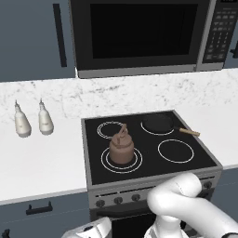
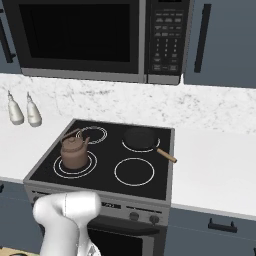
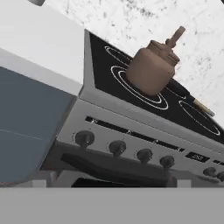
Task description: Pick the kettle from the counter and place it on a stove burner. Then turn the burner on.
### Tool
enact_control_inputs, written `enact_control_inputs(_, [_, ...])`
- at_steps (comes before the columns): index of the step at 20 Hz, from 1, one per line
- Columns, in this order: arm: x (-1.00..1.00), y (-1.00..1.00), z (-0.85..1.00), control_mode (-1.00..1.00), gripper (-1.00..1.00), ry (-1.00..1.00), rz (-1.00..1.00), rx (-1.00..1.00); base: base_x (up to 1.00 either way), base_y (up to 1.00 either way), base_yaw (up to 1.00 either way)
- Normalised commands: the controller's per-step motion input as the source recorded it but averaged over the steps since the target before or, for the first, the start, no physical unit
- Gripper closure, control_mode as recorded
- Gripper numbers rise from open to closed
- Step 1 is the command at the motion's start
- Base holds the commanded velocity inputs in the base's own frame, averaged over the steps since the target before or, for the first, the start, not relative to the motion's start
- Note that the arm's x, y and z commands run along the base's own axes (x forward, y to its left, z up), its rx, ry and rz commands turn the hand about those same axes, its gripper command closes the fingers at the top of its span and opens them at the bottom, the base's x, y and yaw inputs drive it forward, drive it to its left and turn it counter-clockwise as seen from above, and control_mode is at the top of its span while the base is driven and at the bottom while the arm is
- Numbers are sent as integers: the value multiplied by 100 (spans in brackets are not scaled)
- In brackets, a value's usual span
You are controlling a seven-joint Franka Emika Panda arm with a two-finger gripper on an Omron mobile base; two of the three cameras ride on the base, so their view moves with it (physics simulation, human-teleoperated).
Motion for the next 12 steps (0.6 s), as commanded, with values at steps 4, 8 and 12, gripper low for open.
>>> enact_control_inputs(4, [-3, -52, -62, -100, -100, -43, 0, -1, 0, 0, 0])
enact_control_inputs(8, [12, -44, -34, -100, -100, -30, 0, 4, 0, 0, 0])
enact_control_inputs(12, [47, -10, -28, -100, -100, -15, 0, 0, 0, 0, 0])
